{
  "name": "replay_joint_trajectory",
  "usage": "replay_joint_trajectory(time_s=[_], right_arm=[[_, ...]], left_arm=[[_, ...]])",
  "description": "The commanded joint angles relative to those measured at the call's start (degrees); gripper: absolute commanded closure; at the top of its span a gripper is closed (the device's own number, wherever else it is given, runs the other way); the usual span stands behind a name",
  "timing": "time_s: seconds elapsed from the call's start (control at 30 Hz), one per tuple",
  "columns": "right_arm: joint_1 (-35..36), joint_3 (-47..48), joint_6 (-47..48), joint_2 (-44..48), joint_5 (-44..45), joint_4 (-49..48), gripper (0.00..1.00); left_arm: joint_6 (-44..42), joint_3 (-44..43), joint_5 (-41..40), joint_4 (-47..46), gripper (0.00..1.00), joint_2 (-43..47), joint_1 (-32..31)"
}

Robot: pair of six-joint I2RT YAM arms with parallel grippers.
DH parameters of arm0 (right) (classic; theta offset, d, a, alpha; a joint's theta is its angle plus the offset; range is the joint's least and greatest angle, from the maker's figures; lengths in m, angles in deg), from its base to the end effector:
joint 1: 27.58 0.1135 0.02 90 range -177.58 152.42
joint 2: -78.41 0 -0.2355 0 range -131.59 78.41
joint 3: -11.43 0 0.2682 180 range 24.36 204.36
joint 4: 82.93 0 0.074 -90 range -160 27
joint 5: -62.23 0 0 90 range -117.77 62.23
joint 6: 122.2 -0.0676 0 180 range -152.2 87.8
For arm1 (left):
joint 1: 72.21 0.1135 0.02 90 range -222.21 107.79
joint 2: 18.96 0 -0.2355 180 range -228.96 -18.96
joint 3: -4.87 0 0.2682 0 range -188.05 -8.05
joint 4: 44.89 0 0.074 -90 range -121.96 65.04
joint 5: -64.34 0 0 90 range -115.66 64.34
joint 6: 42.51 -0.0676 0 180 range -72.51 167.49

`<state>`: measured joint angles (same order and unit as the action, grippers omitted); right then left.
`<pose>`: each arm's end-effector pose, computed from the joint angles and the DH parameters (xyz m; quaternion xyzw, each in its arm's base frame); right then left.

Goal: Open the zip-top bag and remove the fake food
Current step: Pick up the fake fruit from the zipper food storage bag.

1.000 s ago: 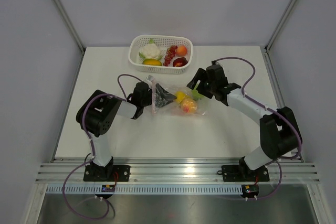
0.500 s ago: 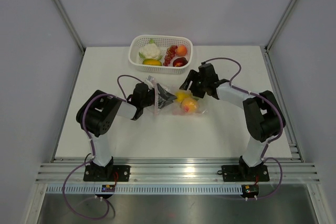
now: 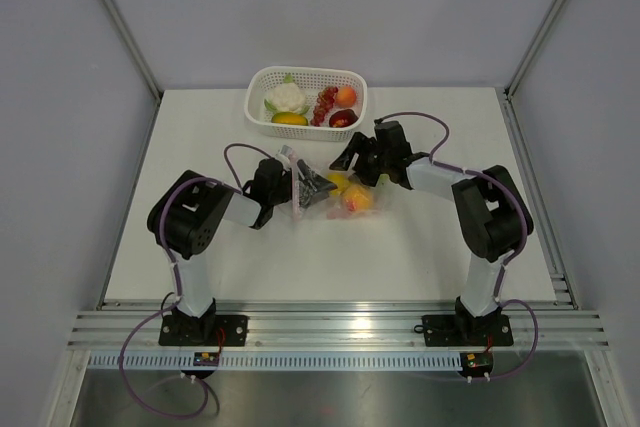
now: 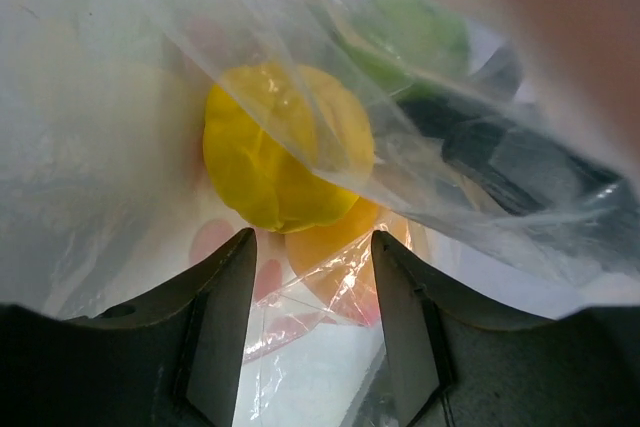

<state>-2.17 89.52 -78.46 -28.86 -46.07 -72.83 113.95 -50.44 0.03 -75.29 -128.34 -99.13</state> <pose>0.3802 0.2041 0.1201 0.0944 0.8897 0.3641 0.2587 0.3247 -0.1978 0.0643 -0.1616 0.8092 -0.5158 0.2304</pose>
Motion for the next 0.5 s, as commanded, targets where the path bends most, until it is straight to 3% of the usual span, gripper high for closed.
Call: replay_joint_trajectory(time_s=[0.0,0.17,0.23,0.47], right_arm=[[0.52,0.67,-1.82,-1.81,-5.07,-3.23,0.22],[0.52,1.1,-0.67,-1.9,-5.25,-3.15,0.21],[0.52,1.45,-0.24,-2.42,-5.69,-3.23,0.22],[0.52,0.49,1.52,0.12,-2.97,-2.53,0.21]], left_arm=[[-1.5,-2.08,-0.03,-1.93,0.46,-1.1,-0.07],[-2.73,-1.99,-1.96,0.61,0.43,0.13,-0.07],[-2.91,-2.08,-2.23,1.06,0.34,0.22,-0.07],[-2.73,-1.91,-2.31,0.97,0.33,0.93,-0.07]])
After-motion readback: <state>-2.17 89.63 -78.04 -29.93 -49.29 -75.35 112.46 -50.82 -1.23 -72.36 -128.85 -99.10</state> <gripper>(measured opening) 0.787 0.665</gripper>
